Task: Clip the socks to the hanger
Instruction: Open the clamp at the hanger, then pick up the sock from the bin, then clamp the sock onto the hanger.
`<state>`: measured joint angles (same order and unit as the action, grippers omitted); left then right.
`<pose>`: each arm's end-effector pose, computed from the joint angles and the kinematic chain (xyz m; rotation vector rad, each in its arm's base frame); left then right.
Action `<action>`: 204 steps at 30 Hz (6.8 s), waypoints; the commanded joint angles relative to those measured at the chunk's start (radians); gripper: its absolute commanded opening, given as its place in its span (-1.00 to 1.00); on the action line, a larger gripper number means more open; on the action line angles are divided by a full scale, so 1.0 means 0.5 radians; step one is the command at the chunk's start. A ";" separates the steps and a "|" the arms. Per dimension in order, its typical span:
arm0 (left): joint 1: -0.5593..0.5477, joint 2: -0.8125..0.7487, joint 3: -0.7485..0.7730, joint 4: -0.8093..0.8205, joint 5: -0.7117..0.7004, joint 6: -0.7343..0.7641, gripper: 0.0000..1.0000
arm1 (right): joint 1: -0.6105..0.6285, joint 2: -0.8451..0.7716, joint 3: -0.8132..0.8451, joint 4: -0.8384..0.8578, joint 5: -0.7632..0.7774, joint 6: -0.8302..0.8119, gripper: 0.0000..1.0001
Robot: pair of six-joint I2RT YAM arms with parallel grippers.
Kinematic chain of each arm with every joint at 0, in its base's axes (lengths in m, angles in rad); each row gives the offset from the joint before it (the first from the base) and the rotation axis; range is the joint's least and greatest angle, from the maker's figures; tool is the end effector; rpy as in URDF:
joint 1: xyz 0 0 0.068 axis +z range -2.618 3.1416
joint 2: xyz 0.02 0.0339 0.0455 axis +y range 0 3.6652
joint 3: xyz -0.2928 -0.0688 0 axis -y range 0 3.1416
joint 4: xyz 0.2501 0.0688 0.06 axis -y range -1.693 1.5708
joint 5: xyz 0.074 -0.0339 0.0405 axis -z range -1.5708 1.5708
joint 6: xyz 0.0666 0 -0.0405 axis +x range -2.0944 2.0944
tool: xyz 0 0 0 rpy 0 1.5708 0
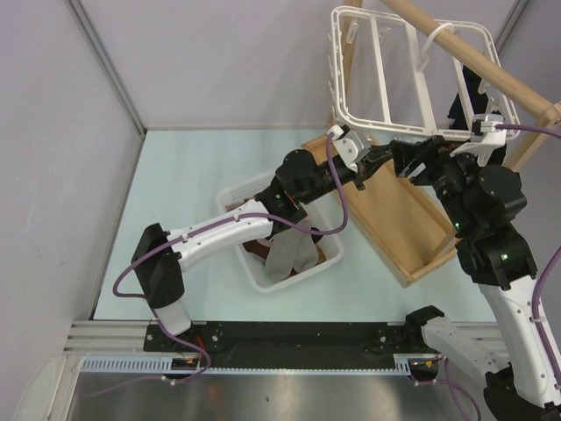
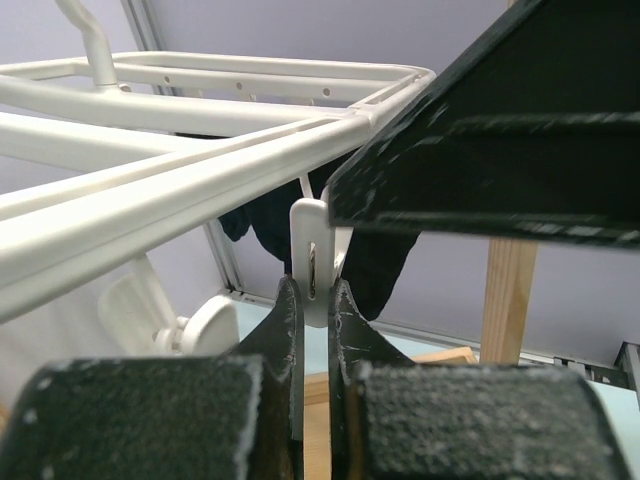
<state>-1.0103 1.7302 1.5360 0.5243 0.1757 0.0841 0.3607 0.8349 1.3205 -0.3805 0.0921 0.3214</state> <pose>0.2323 -0.3920 0.4584 0.8062 1.0179 -0.9074 0.1483 0.0494 0.5150 0.0468 1.4841 0.4867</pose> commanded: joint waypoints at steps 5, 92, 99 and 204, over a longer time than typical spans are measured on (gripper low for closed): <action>-0.023 -0.018 0.073 -0.042 -0.011 -0.039 -0.99 | 0.027 0.070 -0.033 0.150 -0.019 -0.035 0.32; 0.573 0.608 0.272 -2.442 -1.569 -1.298 -1.00 | 0.012 -0.013 -0.202 0.095 0.162 -0.155 -0.80; 0.588 0.601 0.201 -2.377 -1.514 -1.291 -0.62 | 0.006 -0.022 -0.205 0.101 0.147 -0.143 -0.80; -0.035 -0.089 0.152 -0.573 -0.201 0.068 -0.99 | -0.053 -0.087 -0.208 0.141 -0.239 -0.305 -0.79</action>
<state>-1.0256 1.7004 1.5616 0.2253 0.0738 0.1337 0.3298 0.7937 1.2232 -0.2825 0.0246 0.1829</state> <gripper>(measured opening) 0.011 0.158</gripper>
